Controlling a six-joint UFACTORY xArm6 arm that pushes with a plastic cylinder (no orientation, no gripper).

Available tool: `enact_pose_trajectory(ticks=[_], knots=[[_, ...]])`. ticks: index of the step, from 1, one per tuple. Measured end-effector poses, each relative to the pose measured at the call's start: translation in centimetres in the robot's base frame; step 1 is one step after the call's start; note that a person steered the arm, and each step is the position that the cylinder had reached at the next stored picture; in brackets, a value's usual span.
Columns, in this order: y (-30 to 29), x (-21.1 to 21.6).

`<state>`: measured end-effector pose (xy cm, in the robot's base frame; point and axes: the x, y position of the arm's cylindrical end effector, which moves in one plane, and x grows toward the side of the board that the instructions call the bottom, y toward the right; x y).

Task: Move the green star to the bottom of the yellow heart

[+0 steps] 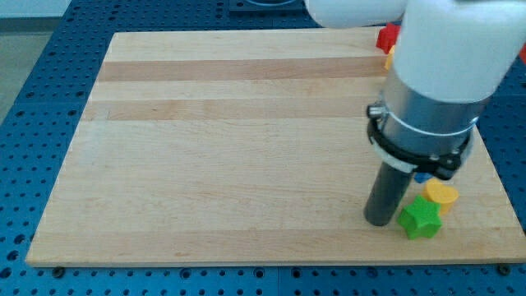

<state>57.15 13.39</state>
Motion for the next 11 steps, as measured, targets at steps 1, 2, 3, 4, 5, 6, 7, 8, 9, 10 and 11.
enact_pose_trajectory(ticks=[1,2,3,4,5,6,7,8,9,10,11], knots=[[2.3,0.2],[2.6,1.5],[3.2,2.2],[4.3,2.3],[4.4,2.3],[4.7,2.3],[4.8,2.3],[5.4,2.3],[5.6,2.3],[5.5,2.3],[1.5,1.7]])
